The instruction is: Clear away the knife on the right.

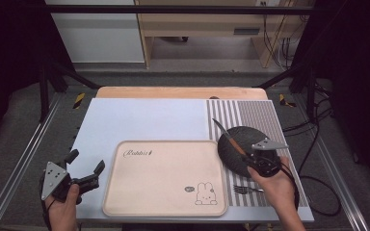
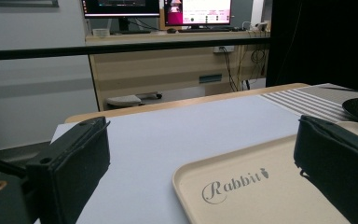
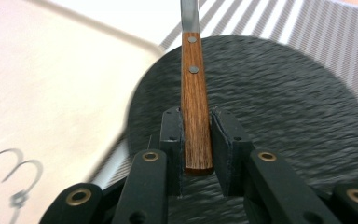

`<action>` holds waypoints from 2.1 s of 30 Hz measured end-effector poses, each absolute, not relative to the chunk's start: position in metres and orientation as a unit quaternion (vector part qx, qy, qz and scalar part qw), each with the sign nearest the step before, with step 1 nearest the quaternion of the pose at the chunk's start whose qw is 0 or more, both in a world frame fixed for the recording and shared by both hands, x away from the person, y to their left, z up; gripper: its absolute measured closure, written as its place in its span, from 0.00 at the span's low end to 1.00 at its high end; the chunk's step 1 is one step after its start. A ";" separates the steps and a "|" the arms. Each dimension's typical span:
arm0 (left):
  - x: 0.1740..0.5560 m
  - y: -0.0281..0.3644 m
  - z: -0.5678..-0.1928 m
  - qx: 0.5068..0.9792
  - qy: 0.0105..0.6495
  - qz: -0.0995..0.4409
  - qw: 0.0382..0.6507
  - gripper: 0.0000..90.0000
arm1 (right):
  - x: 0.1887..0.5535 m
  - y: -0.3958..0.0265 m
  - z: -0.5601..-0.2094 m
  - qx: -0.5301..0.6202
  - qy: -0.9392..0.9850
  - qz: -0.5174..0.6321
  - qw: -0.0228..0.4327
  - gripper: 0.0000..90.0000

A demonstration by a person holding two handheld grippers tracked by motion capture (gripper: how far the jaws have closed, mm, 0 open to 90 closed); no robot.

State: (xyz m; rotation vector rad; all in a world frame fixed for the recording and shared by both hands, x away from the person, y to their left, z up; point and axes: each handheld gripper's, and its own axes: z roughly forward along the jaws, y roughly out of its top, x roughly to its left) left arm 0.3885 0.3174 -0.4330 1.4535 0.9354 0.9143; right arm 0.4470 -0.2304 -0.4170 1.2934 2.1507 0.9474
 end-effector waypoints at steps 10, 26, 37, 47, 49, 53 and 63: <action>0.388 0.318 -0.433 0.616 0.398 0.391 0.556 0.04 | 0.414 -0.198 -0.417 0.452 0.793 0.334 0.234 0.83; 0.390 0.315 -0.432 0.626 0.387 0.395 0.549 0.04 | 0.389 -0.163 -0.448 0.461 0.808 0.299 0.214 0.83; 0.390 0.313 -0.432 0.630 0.383 0.395 0.549 0.04 | 0.379 -0.150 -0.458 0.481 0.798 0.294 0.215 0.83; 0.390 0.313 -0.432 0.628 0.385 0.395 0.549 0.04 | 0.377 -0.140 -0.464 0.487 0.798 0.291 0.203 0.83; 0.390 0.313 -0.432 0.628 0.385 0.394 0.549 0.04 | 0.376 -0.139 -0.465 0.489 0.798 0.289 0.201 0.83; 0.391 0.314 -0.432 0.627 0.386 0.393 0.550 0.04 | 0.375 -0.136 -0.466 0.490 0.798 0.290 0.195 0.83; 0.391 0.313 -0.433 0.628 0.386 0.392 0.550 0.04 | 0.370 -0.138 -0.467 0.487 0.801 0.300 0.177 0.69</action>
